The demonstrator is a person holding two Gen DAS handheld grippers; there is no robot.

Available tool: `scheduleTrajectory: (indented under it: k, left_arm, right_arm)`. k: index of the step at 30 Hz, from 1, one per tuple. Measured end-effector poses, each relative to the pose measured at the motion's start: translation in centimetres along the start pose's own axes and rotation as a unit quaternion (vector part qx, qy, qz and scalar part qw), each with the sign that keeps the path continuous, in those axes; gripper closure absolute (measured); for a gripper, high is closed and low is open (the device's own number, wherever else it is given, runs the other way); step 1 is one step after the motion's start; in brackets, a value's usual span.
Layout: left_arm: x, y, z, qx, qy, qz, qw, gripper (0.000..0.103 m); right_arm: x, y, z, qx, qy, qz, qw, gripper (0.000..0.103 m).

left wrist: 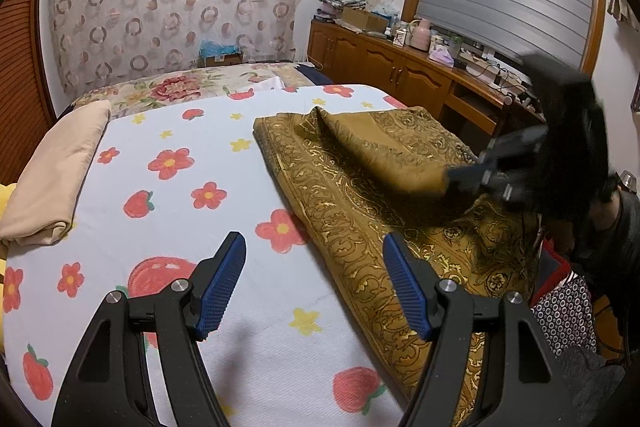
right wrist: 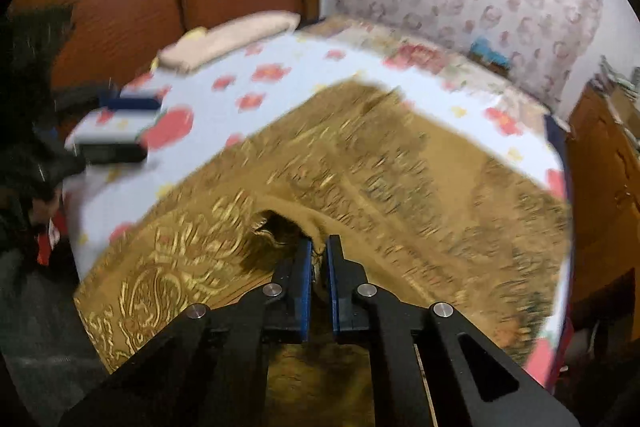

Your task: Fold small clothes

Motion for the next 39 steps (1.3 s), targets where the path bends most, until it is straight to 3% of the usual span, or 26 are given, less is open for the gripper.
scheduleTrajectory:
  k: [8, 12, 16, 21, 22, 24, 26, 30, 39]
  left_arm:
    - [0.3, 0.0, 0.0, -0.004, -0.003, 0.004, 1.0, 0.031]
    - [0.5, -0.2, -0.2, -0.005, -0.002, 0.007, 1.0, 0.031]
    - [1.2, -0.7, -1.3, -0.007, 0.0, 0.005, 1.0, 0.031]
    - [2.6, -1.2, -3.5, 0.002, -0.002, -0.001, 1.0, 0.031]
    - [3.0, -1.2, -3.8, 0.004, -0.002, -0.002, 1.0, 0.031]
    - [3.7, -1.2, -4.6, 0.012, -0.005, -0.003, 0.9999, 0.031]
    - [4.7, -1.1, -5.5, 0.018, -0.006, 0.0, 0.9998, 0.031]
    - [7.5, -1.4, -7.1, 0.022, -0.02, -0.01, 0.9995, 0.031]
    - [12.2, -2.6, -9.4, 0.002, -0.052, -0.036, 0.998, 0.031]
  right_arm:
    - [-4.2, 8.9, -2.1, 0.082, 0.059, 0.073, 0.992, 0.096]
    - [-2.9, 12.8, -2.0, 0.12, 0.049, 0.111, 0.985, 0.096]
    - [0.3, 16.0, -1.0, 0.168, 0.01, 0.141, 0.976, 0.096]
    - [1.9, 16.3, -1.7, 0.186, 0.005, 0.173, 0.967, 0.088]
    - [1.8, 16.0, -1.8, 0.184, 0.013, 0.166, 0.969, 0.086]
    - [1.1, 15.7, -1.5, 0.189, 0.021, 0.159, 0.969, 0.063]
    - [1.0, 16.0, -0.9, 0.19, 0.03, 0.162, 0.968, 0.053]
    - [3.4, 17.4, 0.5, 0.192, 0.014, 0.15, 0.97, 0.047]
    - [5.4, 19.6, 2.2, 0.208, 0.002, 0.102, 0.973, 0.046]
Point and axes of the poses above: each gripper's, at about its wrist camera, not at the fingertips, and x roughly the way its jaws point, y to its right, z to its underside, the point moved 4 cm from there along x, roughly the way its jaws point, and after that the axes turned 3 degrees about z, right-handed, at the moved point
